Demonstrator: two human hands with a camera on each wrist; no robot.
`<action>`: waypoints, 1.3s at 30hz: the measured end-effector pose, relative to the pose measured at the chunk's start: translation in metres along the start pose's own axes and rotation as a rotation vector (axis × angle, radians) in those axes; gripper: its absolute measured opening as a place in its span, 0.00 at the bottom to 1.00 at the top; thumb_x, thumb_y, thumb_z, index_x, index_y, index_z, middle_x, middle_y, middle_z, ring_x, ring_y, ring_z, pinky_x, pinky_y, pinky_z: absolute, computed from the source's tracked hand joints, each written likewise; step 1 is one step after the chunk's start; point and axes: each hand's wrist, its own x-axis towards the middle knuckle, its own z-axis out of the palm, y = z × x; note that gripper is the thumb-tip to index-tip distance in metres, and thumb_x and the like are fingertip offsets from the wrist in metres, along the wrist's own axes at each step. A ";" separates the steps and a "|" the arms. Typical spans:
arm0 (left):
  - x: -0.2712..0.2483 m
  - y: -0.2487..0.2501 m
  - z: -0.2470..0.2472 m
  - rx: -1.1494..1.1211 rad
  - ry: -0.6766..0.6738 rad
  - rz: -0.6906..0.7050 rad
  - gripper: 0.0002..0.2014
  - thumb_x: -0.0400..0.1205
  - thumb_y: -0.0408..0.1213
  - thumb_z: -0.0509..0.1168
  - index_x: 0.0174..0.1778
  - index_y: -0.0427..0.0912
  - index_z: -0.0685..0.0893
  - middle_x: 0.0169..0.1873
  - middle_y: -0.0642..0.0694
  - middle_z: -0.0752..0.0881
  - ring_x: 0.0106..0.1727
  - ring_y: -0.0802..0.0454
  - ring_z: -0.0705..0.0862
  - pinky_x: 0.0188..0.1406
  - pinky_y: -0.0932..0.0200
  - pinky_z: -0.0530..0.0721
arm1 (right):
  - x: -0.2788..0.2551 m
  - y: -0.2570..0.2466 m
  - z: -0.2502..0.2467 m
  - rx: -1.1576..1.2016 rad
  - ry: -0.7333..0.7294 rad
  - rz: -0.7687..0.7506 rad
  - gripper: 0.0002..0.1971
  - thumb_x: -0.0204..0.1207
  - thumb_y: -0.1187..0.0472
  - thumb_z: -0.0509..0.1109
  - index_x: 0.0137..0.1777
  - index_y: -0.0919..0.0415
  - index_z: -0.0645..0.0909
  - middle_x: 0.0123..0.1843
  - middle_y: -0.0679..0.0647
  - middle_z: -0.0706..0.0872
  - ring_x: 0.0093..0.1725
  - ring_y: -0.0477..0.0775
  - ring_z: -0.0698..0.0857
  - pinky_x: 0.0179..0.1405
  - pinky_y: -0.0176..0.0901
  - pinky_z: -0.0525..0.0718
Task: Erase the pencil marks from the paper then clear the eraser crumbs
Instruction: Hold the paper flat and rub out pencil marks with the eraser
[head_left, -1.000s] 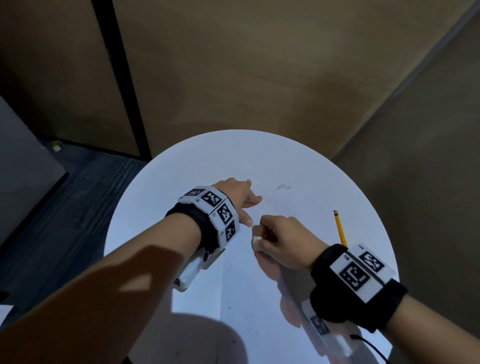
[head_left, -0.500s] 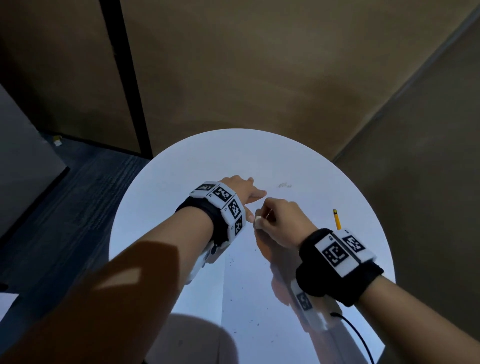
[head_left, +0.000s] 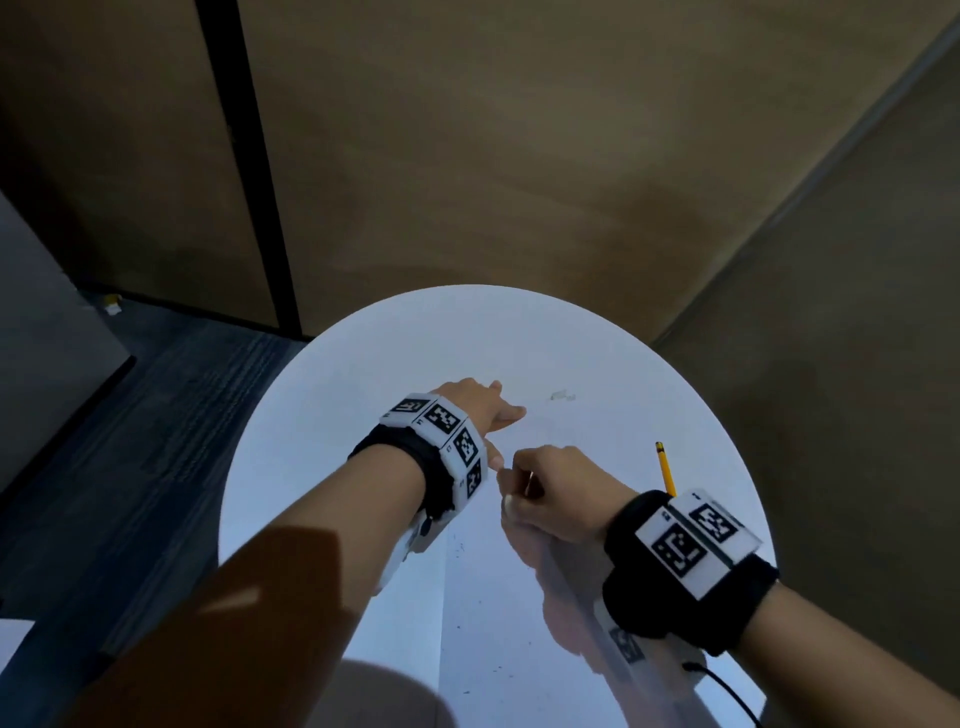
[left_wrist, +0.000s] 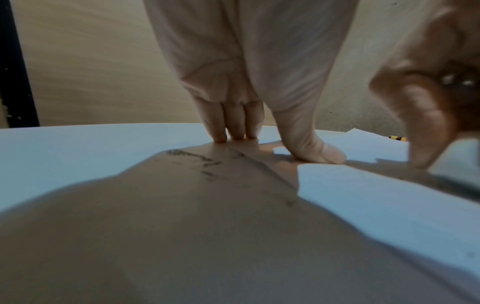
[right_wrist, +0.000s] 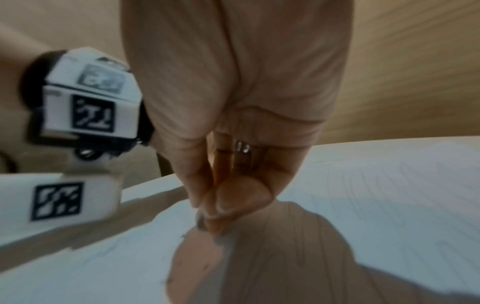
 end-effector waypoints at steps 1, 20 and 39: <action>0.000 0.000 0.000 -0.001 -0.005 -0.002 0.39 0.80 0.50 0.68 0.83 0.54 0.54 0.83 0.42 0.48 0.82 0.39 0.58 0.76 0.46 0.66 | 0.001 0.000 -0.006 0.006 -0.015 0.012 0.16 0.77 0.62 0.66 0.30 0.48 0.66 0.33 0.43 0.73 0.38 0.46 0.74 0.25 0.25 0.67; -0.003 0.008 -0.005 0.045 0.025 -0.034 0.33 0.81 0.46 0.68 0.81 0.49 0.63 0.81 0.37 0.58 0.74 0.37 0.71 0.69 0.46 0.75 | 0.000 -0.003 0.009 0.158 0.147 0.125 0.12 0.77 0.63 0.65 0.34 0.55 0.67 0.39 0.52 0.78 0.40 0.52 0.75 0.29 0.37 0.67; -0.002 0.012 -0.005 0.025 0.017 -0.063 0.37 0.80 0.50 0.67 0.82 0.56 0.57 0.83 0.42 0.50 0.79 0.39 0.64 0.70 0.52 0.70 | -0.005 0.030 -0.011 0.454 0.255 0.202 0.08 0.74 0.62 0.70 0.36 0.56 0.75 0.28 0.47 0.82 0.28 0.43 0.79 0.33 0.38 0.76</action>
